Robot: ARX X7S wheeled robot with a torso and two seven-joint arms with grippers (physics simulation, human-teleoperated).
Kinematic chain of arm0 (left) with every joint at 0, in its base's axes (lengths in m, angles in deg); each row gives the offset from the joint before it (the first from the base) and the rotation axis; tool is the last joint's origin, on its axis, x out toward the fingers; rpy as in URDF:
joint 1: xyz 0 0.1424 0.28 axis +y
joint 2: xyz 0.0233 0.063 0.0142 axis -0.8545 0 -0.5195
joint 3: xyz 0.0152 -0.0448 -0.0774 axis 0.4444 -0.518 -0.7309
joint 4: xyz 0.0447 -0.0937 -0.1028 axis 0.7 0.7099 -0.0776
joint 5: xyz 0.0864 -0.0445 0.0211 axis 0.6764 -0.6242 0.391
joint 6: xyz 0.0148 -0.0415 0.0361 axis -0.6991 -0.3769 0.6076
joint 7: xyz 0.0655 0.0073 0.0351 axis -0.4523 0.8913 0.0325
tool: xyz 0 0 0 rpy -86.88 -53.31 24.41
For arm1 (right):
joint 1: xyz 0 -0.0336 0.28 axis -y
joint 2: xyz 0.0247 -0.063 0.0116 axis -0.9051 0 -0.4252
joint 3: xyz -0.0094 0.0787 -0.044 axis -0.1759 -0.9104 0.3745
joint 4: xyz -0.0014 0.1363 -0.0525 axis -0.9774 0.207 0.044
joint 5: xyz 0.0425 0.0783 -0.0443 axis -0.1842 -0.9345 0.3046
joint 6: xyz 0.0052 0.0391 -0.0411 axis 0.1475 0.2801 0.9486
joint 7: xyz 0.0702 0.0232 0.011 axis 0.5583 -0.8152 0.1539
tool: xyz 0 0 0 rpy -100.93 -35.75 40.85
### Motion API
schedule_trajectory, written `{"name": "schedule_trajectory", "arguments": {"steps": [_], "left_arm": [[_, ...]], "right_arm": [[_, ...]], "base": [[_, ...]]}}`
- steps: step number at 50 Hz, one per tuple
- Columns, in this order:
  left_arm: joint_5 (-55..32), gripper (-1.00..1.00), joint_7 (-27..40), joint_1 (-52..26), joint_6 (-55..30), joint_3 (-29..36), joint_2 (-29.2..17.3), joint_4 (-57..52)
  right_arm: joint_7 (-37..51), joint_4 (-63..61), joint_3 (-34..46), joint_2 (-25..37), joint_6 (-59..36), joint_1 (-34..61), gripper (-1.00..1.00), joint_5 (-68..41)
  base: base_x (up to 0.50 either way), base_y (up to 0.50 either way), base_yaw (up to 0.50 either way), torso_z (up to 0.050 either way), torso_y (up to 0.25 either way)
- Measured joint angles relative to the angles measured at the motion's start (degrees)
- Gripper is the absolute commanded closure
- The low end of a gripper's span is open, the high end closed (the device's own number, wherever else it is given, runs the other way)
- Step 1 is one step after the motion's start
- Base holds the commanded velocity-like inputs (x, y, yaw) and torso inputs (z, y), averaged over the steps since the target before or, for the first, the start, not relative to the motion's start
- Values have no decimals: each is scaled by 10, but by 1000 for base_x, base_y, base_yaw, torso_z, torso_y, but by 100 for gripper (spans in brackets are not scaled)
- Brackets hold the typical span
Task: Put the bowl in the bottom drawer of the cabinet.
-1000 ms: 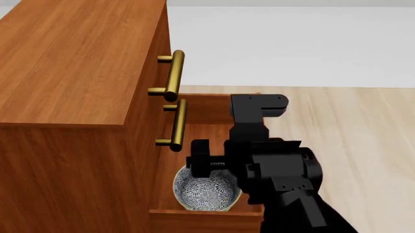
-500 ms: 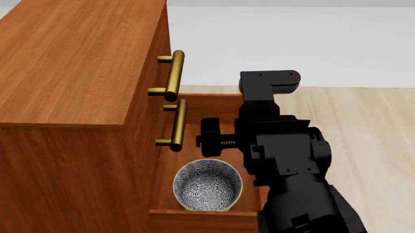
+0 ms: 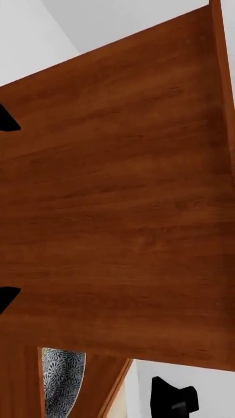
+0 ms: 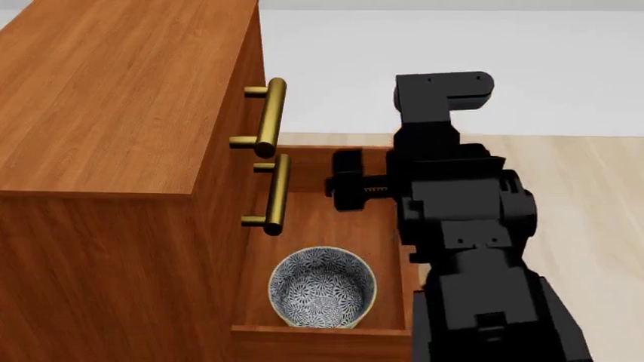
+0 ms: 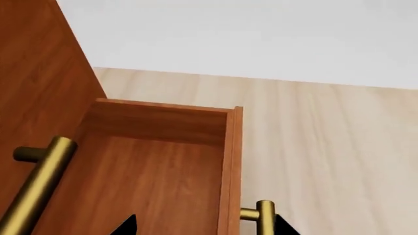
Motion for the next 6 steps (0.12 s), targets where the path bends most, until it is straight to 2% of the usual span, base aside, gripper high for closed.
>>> {"name": "schedule_trajectory", "arguments": {"steps": [6], "left_arm": [[0, -100, 1, 1, 2, 0, -1, 0]], "right_arm": [[-9, -55, -14, 10, -26, -16, -100, 16]], "base": [[0, 0, 0, 0, 0]]}}
